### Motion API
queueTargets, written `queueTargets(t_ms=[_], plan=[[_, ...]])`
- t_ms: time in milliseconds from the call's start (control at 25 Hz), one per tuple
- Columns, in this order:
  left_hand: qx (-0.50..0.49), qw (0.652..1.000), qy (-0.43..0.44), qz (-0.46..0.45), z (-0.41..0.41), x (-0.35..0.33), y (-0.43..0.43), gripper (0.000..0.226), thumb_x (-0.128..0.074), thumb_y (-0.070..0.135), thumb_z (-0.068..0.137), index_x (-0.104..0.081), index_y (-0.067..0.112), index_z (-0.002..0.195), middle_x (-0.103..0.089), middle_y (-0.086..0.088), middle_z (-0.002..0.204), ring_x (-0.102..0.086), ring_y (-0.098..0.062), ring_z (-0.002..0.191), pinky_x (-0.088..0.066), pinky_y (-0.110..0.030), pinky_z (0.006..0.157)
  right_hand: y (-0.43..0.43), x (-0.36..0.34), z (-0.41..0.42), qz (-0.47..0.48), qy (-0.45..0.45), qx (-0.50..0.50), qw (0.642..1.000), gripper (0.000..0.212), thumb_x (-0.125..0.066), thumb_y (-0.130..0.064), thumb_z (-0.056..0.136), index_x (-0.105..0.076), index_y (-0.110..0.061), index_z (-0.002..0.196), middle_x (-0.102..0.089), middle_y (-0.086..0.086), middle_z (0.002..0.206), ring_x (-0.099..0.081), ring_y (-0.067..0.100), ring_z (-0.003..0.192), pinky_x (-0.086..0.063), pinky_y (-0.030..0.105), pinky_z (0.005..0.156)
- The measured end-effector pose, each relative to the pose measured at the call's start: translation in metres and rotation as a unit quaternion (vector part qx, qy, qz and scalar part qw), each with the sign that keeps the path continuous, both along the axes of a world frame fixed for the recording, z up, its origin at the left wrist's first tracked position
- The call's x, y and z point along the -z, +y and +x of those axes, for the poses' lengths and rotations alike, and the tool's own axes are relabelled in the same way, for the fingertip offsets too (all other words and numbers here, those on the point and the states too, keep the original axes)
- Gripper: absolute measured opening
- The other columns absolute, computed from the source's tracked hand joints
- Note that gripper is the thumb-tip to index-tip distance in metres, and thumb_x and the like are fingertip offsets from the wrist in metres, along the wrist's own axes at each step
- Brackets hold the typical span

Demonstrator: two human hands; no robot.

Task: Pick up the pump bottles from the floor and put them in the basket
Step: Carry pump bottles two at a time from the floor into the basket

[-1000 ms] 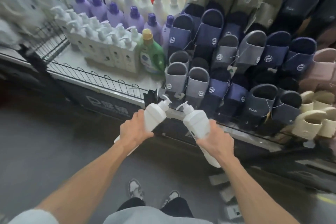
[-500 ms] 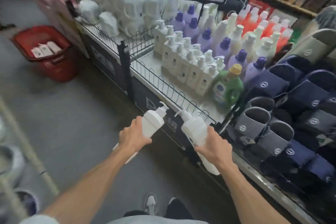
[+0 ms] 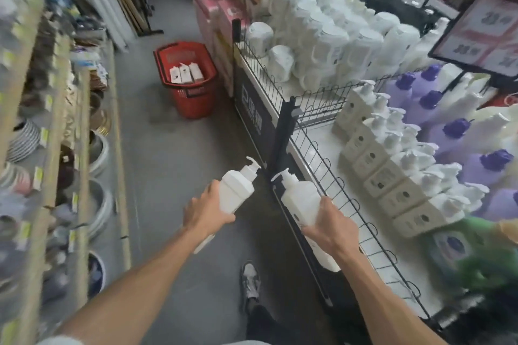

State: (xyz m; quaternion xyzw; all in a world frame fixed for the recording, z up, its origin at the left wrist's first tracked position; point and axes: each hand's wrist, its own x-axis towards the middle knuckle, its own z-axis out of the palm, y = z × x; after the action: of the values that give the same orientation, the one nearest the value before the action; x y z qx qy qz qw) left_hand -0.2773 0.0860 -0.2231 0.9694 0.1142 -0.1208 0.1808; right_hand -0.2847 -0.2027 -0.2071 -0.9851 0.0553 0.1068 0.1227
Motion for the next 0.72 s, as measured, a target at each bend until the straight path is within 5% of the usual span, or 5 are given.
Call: queueTargets(t_ms=[400,720], plan=[[-0.121,0.992,0.015,0.039,0.140,-0.001,0.095,0.071,-0.076,0.047,0.070,-0.037,0.017,0.121,-0.061,-0.003,0.120,-0.064,-0.034,0.099,-0.041,-0.035,0.070,0.096,0.013,0.219,0.016,0.011,-0.119,0.993,0.069,-0.073,-0.056,0.069,-0.038,-0.025,0.120,-0.062,-0.007,0.097,-0.064,0.020,0.074,-0.051,0.032,0.058],[-0.188,0.982,0.005,0.002,0.238,0.013,0.207,0.075,-0.078,0.049,0.065,-0.037,0.018,0.120,-0.060,-0.003,0.120,-0.064,-0.035,0.095,-0.049,-0.039,0.075,0.206,0.019,0.348,-0.004,0.015,-0.166,0.986,0.060,-0.070,-0.057,0.069,-0.034,-0.027,0.106,-0.062,-0.006,0.095,-0.060,0.024,0.071,-0.045,0.035,0.062]])
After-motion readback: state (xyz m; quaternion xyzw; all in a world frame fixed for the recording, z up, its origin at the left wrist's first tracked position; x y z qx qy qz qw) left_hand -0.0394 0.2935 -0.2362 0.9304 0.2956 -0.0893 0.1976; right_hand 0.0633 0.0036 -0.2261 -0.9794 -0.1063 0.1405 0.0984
